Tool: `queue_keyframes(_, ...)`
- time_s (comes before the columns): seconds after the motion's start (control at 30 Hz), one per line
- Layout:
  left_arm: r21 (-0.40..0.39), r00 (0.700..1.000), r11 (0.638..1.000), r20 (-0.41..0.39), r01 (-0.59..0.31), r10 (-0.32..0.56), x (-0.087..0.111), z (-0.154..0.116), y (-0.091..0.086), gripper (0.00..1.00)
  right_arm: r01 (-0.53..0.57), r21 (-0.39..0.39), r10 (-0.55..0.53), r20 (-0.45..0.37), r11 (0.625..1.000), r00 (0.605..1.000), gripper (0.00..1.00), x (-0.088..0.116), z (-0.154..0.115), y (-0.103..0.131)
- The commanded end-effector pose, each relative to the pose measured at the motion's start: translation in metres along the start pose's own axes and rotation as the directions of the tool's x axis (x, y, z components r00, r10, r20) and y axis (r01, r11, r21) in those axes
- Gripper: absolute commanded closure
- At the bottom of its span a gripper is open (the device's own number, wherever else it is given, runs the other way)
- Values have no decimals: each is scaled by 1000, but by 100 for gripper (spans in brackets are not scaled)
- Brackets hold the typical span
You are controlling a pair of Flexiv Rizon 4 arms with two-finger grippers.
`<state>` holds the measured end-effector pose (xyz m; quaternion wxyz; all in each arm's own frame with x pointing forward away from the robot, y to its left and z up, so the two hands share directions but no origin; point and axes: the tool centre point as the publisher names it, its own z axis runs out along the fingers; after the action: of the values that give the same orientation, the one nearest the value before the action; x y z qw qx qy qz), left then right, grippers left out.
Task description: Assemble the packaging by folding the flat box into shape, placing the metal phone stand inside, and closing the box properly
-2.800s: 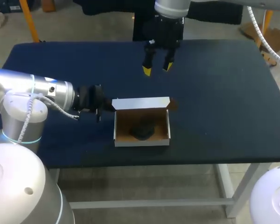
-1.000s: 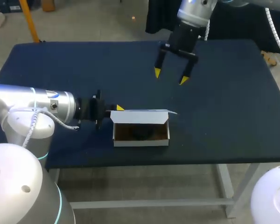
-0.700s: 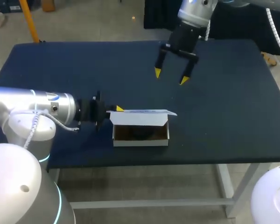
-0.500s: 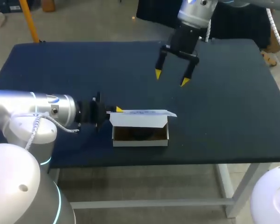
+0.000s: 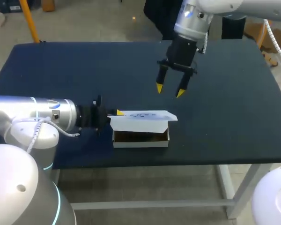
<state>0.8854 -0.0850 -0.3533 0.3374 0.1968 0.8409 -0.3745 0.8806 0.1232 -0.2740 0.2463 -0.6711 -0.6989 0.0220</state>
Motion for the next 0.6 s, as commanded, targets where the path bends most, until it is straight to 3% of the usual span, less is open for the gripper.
queue_keyframes(0.03, -3, 1000, 1000, 11, -4, 4, 10, 1, 4, 100, 3, -35, -4, -25, 999, 1000, 58, -11, 13, -8)
queue_keyframes(0.6, -12, 1000, 1000, 23, -20, 20, 12, 5, 4, 100, 41, -9, -41, -35, 999, 999, 60, -22, 45, -17)
